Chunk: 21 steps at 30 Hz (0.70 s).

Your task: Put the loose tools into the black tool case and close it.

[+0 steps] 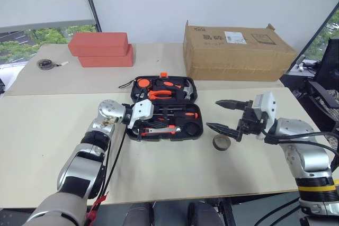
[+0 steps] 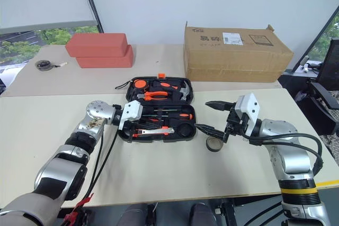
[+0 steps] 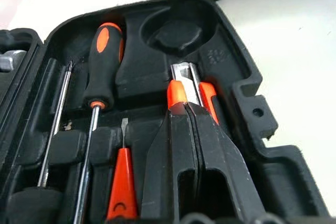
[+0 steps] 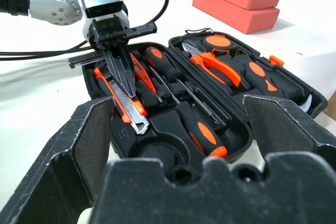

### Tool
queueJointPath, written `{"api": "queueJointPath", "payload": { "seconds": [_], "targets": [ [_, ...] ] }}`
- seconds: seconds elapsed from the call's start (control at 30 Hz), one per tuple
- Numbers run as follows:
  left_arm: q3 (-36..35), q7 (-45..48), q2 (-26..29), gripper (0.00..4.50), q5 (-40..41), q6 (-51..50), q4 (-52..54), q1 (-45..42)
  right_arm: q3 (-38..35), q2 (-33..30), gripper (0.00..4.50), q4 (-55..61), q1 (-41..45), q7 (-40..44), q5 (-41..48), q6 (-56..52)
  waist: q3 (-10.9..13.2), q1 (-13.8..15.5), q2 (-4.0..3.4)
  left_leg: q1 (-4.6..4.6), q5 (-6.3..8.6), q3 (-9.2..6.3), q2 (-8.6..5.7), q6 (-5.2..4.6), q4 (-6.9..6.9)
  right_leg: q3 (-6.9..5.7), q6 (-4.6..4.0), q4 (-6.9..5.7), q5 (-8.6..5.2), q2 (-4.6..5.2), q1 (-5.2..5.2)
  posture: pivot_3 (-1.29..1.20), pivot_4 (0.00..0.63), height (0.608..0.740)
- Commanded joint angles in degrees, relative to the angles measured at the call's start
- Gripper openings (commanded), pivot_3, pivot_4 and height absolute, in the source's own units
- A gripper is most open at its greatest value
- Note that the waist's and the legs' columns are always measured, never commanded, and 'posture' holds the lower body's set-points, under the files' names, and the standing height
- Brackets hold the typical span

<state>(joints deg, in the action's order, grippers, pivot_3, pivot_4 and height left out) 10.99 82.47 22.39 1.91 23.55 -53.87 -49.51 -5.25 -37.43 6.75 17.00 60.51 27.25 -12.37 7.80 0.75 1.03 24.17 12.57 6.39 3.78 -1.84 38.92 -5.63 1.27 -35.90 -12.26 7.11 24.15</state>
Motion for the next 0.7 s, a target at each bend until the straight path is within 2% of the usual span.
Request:
{"api": "queueJointPath", "payload": {
  "seconds": [0.03, 0.23, 0.37, 0.57, 0.7],
  "targets": [
    [2.6, -1.0, 1.3, 0.05, -4.2, -0.4, -2.6, 0.3, -1.2, -0.6, 4.5, 2.0, 1.0, -0.6, 0.6, -0.1, 0.0, 0.0, 0.0, -0.01, 0.0, 0.0, 0.0, 0.0, 0.01, 0.0, 0.01, 0.0, 0.0, 0.0, 0.0, 0.0, 0.15, 0.713],
    [5.6, -1.0, 2.1, 0.05, -7.4, 1.8, -3.1, 1.2, -1.0, -0.6, 4.5, 1.9, 1.2, -0.9, 0.6, -0.2, 0.0, -0.1, 0.0, -0.06, -0.01, -0.02, 0.05, 0.01, -0.02, 0.02, 0.01, 0.0, 0.01, 0.0, 0.02, 0.0, 0.15, 0.713],
    [5.2, -1.8, 1.6, 0.05, -6.7, 2.4, -3.1, 1.4, -1.1, -1.0, 4.5, 2.5, 0.8, -1.4, 0.5, -1.1, 0.0, -0.1, 0.0, -0.07, -0.01, -0.01, 0.05, 0.01, -0.02, 0.02, 0.01, 0.0, 0.0, 0.0, 0.0, 0.0, 0.15, 0.713],
    [-0.4, -0.2, 1.2, 0.05, 0.7, -2.8, 0.5, -0.2, 0.0, -3.5, 4.5, 2.9, -1.2, -1.1, -1.5, -2.9, 0.0, -0.1, 0.01, -0.05, -0.01, -0.04, 0.05, 0.01, -0.02, 0.04, 0.03, 0.0, 0.0, 0.0, 0.04, 0.0, 0.15, 0.713],
    [-4.3, 4.2, 3.3, 1.12, 8.5, -13.4, 11.6, 0.4, 0.8, -5.6, 4.5, 3.3, -3.0, -0.3, -2.5, -4.5, 0.0, -0.1, 0.07, 0.15, -0.01, -0.04, 0.04, 0.01, -0.04, 0.05, -0.04, 0.01, 0.04, 0.0, 0.2, 0.0, 0.15, 0.713]
  ]
}}
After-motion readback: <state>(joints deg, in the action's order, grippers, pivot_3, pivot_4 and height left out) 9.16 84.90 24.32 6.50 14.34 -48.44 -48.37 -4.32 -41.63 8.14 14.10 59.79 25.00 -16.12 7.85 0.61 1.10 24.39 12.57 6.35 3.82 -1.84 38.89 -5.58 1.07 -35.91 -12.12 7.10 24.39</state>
